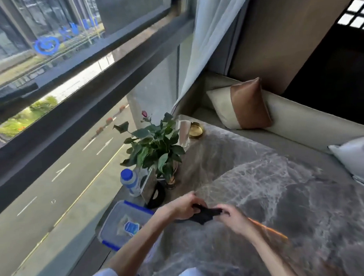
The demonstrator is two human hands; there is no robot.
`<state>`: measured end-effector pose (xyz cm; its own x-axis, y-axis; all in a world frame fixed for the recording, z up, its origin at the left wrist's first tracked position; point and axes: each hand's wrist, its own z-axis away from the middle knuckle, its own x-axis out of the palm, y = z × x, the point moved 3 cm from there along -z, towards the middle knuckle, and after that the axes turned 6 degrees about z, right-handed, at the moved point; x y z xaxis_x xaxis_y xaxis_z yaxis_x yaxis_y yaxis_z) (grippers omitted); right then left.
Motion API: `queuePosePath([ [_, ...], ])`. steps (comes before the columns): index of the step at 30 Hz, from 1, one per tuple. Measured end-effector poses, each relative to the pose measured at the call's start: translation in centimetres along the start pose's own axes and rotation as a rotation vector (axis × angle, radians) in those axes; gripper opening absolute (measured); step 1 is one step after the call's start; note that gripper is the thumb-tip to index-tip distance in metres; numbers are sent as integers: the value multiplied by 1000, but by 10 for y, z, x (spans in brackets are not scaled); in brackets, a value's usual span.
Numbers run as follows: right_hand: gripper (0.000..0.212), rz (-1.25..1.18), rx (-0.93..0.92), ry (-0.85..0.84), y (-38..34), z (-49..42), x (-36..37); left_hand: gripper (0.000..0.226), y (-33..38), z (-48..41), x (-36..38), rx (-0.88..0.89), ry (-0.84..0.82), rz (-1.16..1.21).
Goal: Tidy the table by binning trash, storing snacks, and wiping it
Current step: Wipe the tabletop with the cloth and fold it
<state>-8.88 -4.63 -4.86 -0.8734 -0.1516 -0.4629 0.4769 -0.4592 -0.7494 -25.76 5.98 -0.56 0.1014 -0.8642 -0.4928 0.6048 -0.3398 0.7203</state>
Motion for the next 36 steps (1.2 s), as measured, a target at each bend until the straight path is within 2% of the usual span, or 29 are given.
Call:
queuePosePath([
  [3,30,232,11,268,-14,-33,-17,32,-2,-30,-34,41,149,-190],
  [6,36,312,-45,528,-28,-55,-35,27,1,-49,-64,120,383,-336],
  [8,41,337,-84,617,-32,-63,-38,29,1,-55,-69,159,476,-441],
  [10,44,361,-104,659,-25,-65,-30,27,-5,-60,-58,186,501,-531],
  [12,47,400,-75,577,-8,-64,-12,30,-21,-63,-35,116,428,-582],
  [15,42,514,105,252,30,-59,28,44,-53,-63,18,-79,115,-543],
  [17,40,502,183,147,48,-50,48,47,-65,-52,46,-125,1,-492],
  [19,40,480,199,117,53,-45,62,50,-73,-30,62,-93,54,-378],
  [21,39,483,198,85,52,-43,75,50,-78,6,63,-37,200,-253],
  [24,37,425,217,39,39,-44,95,39,-100,71,48,-37,601,-99],
  [26,37,320,264,-27,25,-46,110,37,-132,114,39,-213,899,-21],
  [28,39,203,316,-123,6,-49,130,45,-168,149,34,-523,1089,143],
  [30,47,36,341,-215,-17,-53,152,46,-200,174,32,-833,1125,235],
  [32,58,-140,343,-280,-39,-56,173,39,-224,185,35,-1002,1052,433],
  [34,61,-279,360,-323,-54,-57,188,28,-230,183,40,-943,966,689],
  [36,58,-371,406,-325,-60,-54,195,28,-222,178,50,-867,953,912],
])
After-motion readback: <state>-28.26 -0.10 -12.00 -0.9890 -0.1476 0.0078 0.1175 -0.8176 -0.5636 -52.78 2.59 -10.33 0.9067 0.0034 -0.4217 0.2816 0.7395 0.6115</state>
